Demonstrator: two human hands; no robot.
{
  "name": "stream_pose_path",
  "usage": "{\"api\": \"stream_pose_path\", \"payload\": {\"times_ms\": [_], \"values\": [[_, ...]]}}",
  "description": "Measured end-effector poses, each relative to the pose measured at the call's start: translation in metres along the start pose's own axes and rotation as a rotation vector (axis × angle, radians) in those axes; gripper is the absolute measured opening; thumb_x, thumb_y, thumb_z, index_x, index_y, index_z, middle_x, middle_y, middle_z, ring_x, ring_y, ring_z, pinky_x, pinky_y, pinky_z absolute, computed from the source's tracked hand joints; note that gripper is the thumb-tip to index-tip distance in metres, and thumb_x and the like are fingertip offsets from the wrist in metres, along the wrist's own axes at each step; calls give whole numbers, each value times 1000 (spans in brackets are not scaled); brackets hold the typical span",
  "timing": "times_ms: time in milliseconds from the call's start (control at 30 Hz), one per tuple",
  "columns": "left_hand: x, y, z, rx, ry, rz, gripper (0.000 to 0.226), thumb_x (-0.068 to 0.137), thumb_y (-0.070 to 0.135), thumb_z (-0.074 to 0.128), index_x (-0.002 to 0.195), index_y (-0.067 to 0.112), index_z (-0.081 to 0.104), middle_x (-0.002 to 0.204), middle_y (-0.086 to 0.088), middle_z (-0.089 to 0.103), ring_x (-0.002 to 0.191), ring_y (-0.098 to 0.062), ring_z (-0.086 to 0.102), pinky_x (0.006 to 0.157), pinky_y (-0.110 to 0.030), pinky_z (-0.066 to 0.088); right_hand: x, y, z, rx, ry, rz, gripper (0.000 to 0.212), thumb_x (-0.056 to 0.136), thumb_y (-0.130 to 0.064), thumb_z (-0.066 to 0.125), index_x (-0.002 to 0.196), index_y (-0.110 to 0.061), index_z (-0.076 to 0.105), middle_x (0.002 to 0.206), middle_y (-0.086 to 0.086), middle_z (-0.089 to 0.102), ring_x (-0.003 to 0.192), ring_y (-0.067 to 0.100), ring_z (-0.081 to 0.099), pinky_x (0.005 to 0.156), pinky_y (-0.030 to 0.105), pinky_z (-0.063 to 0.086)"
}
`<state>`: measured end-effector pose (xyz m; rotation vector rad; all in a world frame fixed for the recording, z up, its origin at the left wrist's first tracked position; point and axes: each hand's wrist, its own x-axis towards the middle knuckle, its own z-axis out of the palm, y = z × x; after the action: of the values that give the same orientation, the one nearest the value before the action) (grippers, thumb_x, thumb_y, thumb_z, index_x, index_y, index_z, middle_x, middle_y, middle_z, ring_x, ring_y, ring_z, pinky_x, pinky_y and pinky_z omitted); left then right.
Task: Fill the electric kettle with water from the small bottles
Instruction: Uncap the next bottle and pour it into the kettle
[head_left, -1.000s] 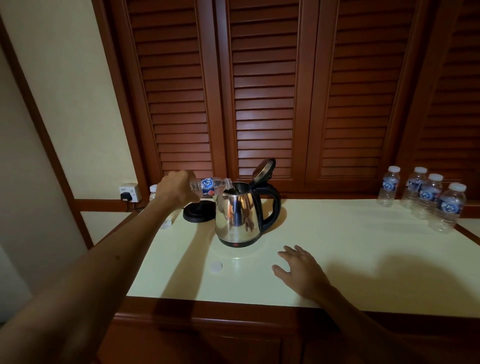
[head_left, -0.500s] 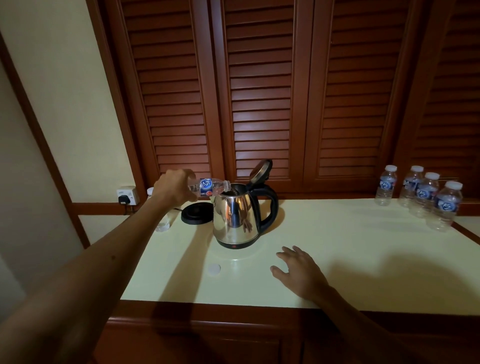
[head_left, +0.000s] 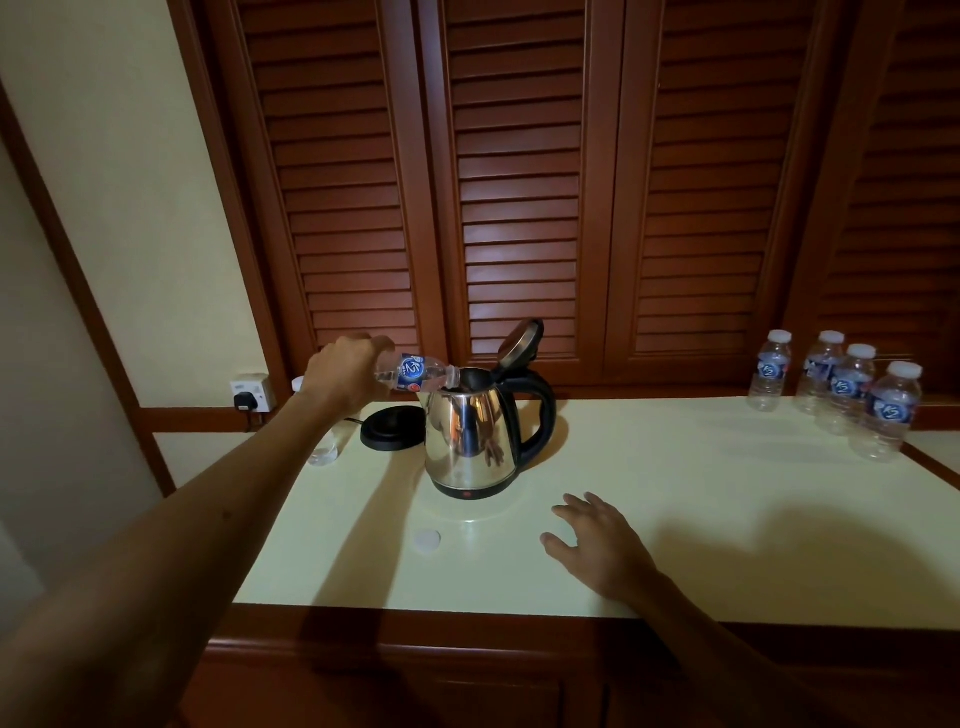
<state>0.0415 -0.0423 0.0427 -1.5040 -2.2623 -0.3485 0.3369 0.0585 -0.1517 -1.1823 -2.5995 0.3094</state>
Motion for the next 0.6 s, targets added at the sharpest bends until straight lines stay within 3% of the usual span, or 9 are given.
{"api": "stream_pose_path", "payload": {"times_ms": [133,267,467,600], "values": [[0,-3,0,63,51,74,62,76,32,82,131,22,56,120,-8,63,106,-27,58,80,-39,55,0,0,0,-2,2,-3,61,92,-58,40,143,-24,42,155,-3,31,145,21,21,116,36,18],[6,-4,1,198,101,172,57,78,35,79,129,19,58,124,-9,64,120,-28,52,107,-45,37,0,0,0,4,6,-2,62,92,-59,40,143,-24,42,155,-3,32,145,20,21,116,36,18],[9,-1,0,246,126,206,56,81,34,77,132,23,57,130,-8,62,124,-27,52,112,-45,31,-1,0,1,9,13,6,61,92,-57,41,143,-24,43,155,-4,32,145,20,21,116,36,18],[10,2,0,210,143,228,55,79,31,79,129,19,59,124,-11,64,116,-29,56,100,-43,45,-1,0,1,18,10,6,61,92,-57,41,143,-24,43,155,-4,31,145,20,20,116,36,17]]}}
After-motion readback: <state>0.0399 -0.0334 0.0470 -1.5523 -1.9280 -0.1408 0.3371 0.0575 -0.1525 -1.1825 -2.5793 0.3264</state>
